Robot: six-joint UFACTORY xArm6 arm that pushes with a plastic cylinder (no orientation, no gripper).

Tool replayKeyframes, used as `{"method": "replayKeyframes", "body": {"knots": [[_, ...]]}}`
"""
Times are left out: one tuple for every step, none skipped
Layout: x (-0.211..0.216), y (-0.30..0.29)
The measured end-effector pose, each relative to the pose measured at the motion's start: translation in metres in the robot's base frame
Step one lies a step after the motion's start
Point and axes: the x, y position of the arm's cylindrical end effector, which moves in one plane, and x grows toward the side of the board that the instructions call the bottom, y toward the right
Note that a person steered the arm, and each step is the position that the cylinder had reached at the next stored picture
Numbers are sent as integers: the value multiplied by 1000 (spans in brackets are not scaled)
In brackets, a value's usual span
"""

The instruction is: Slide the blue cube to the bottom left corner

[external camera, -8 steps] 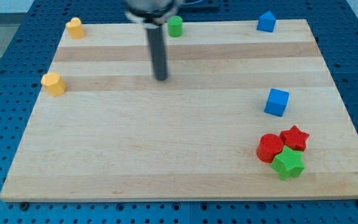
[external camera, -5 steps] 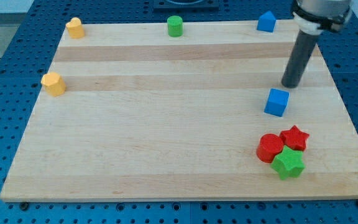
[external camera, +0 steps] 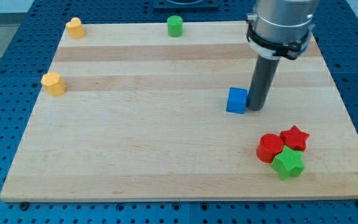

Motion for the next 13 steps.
{"method": "replayKeyframes", "body": {"knots": [[-13,-14],[-28,-40],[-30,-74],[-26,-101],[-15,-132],[5,-175],[25,-207],[47,-239],[64,-275],[82,-309],[98,-336],[102,-349],[102,-353]]}}
